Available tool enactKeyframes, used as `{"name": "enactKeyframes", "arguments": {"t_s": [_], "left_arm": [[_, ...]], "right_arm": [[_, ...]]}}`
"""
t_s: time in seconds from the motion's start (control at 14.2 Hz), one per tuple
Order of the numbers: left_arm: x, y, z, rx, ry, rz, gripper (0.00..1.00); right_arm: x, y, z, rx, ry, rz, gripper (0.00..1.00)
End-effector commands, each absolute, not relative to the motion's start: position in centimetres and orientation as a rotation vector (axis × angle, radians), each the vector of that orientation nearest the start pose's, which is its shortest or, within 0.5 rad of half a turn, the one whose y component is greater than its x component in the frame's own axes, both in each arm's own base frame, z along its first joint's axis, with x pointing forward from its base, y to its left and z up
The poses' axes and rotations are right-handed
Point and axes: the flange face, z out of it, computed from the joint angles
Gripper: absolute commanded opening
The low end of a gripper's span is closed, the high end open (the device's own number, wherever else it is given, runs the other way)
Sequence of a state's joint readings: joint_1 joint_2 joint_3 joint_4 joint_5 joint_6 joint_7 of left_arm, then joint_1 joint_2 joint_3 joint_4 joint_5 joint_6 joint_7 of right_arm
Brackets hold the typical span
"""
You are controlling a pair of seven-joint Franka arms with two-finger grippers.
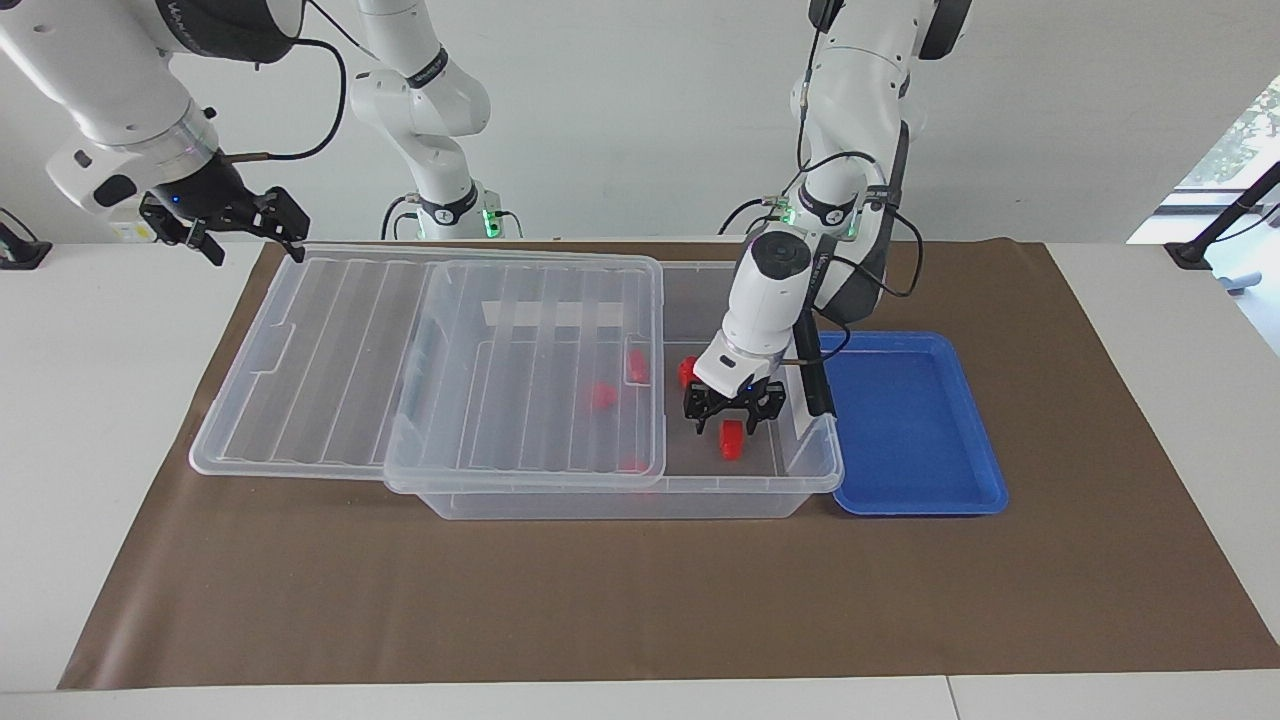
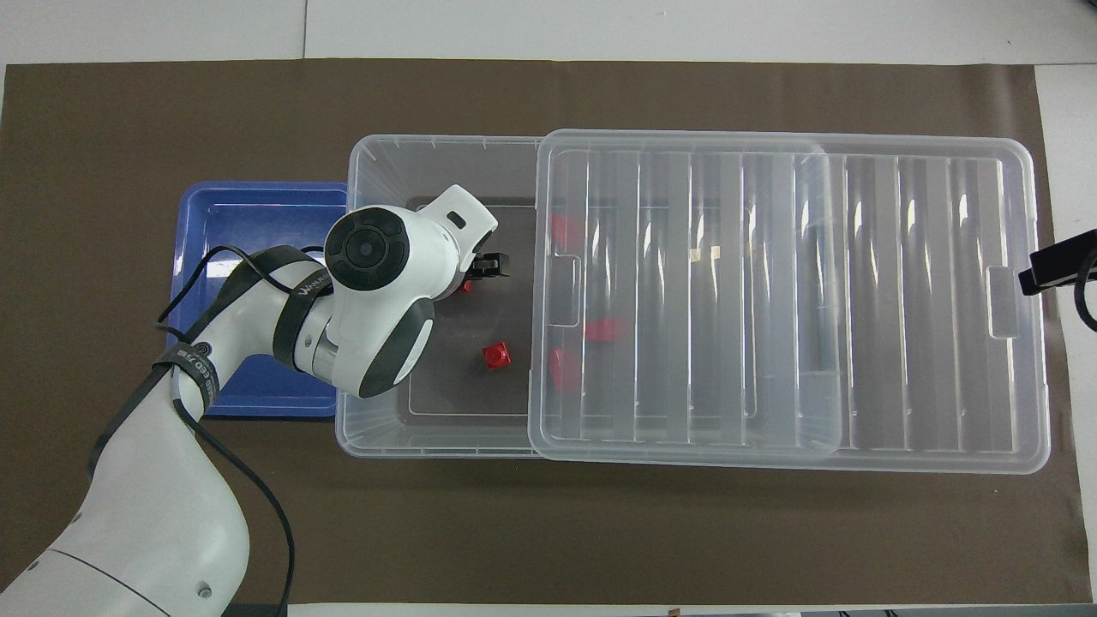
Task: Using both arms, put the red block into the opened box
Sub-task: 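Release the red block into the box and withdraw the left gripper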
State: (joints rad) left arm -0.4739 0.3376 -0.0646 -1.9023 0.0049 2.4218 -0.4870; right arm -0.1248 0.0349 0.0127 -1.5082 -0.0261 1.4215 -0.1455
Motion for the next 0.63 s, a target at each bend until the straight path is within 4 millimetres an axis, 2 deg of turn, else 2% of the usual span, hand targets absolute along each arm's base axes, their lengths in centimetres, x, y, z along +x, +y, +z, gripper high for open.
{"name": "enactKeyframes", "arguments": {"t_s": [0.0,0.14,0.42,0.56], "left_arm": [[54.5,-31.9,37.0,-3.221,0.09,-0.271,1.0],[53.8,-31.7,39.4,-3.214,0.093,-0.26,1.0],[51.5,-30.3,45.9,-3.19,0.089,-0.209,1.0],[50.3,-29.4,48.4,-3.179,0.081,-0.185,1.0]], "right_arm": [[54.4,-6.3,61.7,-3.16,-0.039,0.149,1.0],[54.4,-6.3,60.5,-3.157,-0.04,0.172,1.0],[54.3,-6.3,60.2,-3.158,-0.04,0.168,1.0],[54.2,-6.3,60.2,-3.157,-0.043,0.17,1.0]]}}
